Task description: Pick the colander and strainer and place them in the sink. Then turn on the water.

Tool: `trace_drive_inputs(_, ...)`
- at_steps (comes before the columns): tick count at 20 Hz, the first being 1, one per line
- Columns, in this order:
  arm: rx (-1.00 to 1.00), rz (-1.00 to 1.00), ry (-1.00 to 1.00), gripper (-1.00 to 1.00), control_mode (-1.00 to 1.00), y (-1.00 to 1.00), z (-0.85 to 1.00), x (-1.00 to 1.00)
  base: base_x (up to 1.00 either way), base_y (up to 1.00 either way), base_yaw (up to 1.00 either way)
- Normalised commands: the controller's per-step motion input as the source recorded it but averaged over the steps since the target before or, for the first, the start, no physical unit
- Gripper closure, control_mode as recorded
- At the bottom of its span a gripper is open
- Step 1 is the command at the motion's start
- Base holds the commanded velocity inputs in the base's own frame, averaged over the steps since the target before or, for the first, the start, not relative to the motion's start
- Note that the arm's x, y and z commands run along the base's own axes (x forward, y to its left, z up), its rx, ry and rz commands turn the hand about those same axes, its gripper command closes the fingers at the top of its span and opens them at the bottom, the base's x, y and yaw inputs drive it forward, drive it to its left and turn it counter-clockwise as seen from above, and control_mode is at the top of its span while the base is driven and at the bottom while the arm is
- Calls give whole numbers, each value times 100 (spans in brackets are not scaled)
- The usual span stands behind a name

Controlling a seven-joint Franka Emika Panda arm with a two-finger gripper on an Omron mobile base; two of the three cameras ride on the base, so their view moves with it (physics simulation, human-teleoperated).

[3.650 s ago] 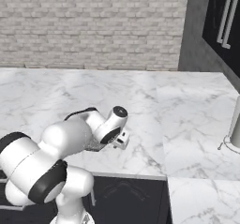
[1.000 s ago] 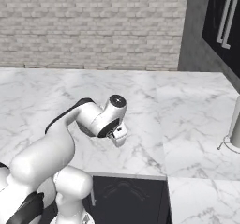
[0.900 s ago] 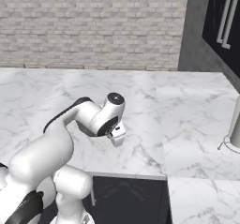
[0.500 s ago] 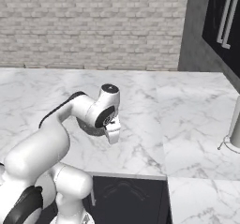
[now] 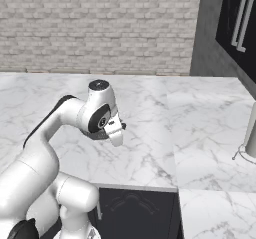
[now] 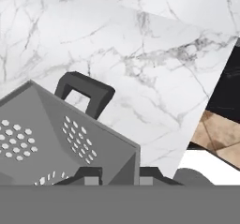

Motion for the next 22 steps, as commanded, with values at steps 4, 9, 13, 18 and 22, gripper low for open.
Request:
trace_drive_inputs(4, -13, 6, -11, 100, -100, -5, 47, -30, 0, 0, 0)
trace_drive_inputs(9, -9, 4, 0, 100, -100, -6, 51, -28, 0, 0, 0)
trace_drive_inputs(13, -8, 3, 0, 100, -100, -3, 41, -23, 0, 0, 0)
trace_drive_inputs(18, -9, 0, 0, 100, -100, -2, 37, -27, 0, 0, 0)
trace_drive_inputs(22, -10, 0, 0, 100, -100, -4, 38, -29, 0, 0, 0)
